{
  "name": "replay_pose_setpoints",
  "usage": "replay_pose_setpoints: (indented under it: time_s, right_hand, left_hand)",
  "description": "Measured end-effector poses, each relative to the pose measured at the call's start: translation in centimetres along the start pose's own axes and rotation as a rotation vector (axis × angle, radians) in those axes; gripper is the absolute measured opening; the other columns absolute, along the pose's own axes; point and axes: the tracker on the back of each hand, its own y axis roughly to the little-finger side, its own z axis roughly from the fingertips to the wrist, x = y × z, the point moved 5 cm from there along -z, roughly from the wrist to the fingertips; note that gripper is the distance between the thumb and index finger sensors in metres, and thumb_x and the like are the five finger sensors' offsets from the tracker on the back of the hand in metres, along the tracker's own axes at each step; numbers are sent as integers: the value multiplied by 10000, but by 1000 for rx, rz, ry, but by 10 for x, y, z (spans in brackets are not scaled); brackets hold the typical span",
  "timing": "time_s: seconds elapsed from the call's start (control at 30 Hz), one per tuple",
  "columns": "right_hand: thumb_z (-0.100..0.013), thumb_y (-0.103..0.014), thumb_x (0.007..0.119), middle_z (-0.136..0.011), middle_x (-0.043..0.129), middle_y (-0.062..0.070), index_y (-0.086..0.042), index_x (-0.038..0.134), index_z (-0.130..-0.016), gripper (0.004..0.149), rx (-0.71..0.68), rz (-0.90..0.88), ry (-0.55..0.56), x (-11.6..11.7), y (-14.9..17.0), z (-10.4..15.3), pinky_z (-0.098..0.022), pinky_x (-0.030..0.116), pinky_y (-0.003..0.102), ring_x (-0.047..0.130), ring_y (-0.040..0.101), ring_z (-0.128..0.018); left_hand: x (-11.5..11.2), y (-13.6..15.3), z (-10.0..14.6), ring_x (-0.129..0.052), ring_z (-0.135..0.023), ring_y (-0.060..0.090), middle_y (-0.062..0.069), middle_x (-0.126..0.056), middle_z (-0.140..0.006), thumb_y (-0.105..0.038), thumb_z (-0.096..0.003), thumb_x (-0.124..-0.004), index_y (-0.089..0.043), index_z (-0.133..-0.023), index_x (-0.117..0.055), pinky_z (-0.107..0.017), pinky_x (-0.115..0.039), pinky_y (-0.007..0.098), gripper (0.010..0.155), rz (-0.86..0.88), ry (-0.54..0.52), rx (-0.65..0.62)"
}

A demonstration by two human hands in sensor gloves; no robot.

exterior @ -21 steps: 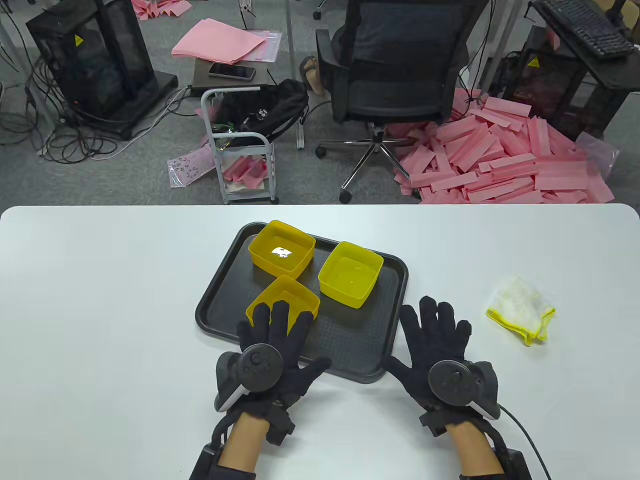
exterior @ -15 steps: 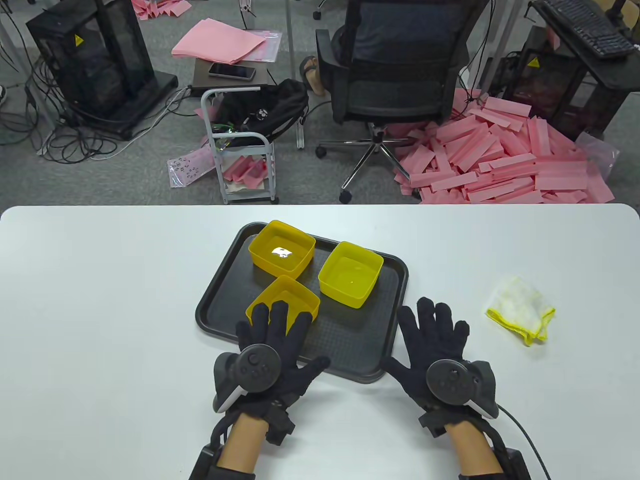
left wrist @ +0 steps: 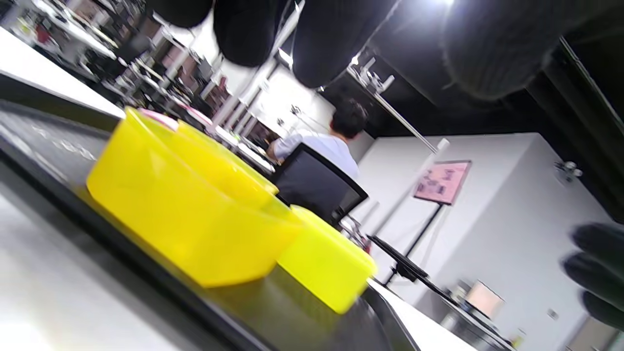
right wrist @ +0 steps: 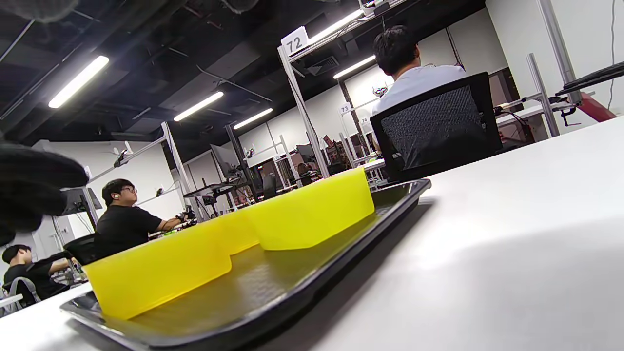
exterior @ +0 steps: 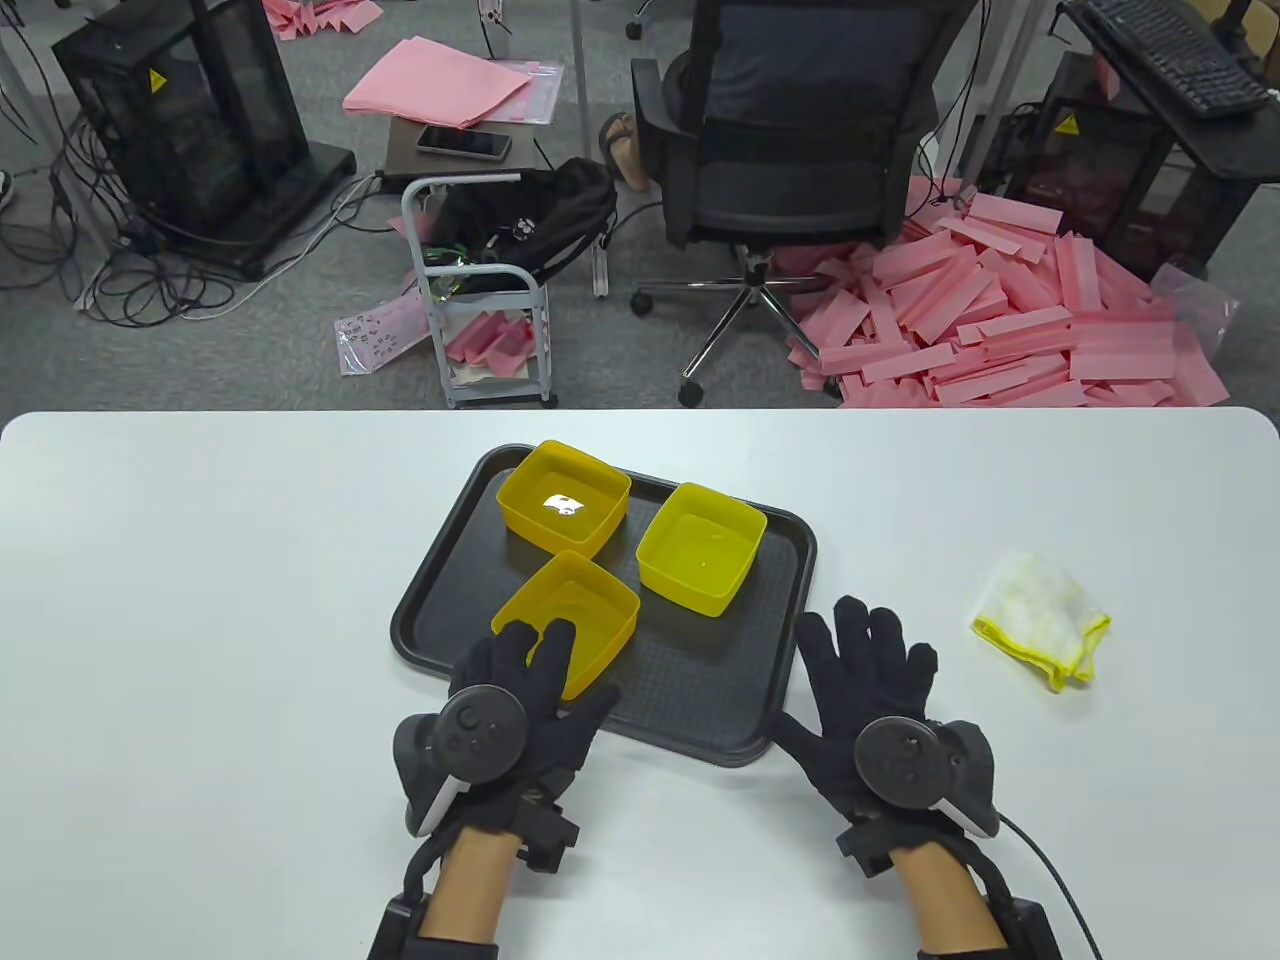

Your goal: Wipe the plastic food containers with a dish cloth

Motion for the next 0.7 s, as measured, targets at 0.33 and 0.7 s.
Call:
replay_pose_setpoints:
  time_s: [0.33, 0.7]
  right_hand:
    - [-523, -787, 505, -1229, 225, 207, -252, 246, -1189, 893, 23, -42, -24, 4, 8, -3, -637, 212, 799, 209, 523, -1067]
    - [-528, -778, 509, -1227, 265, 205, -245, 286, -1187, 877, 44, -61, -28, 4, 13, -4, -638, 226, 797, 251, 521, -1068]
  left_hand:
    - [-46, 13, -30, -934, -412, 344, 64, -1015, -575, -699, -438, -762, -268, -999, -838, -283, -784, 521, 712, -257, 210, 143]
    - [-64, 23, -43, -958, -319, 307, 21, -1057, -466, -539, -463, -824, -297, -819, -984, -255, -793, 504, 459, -296, 260, 239]
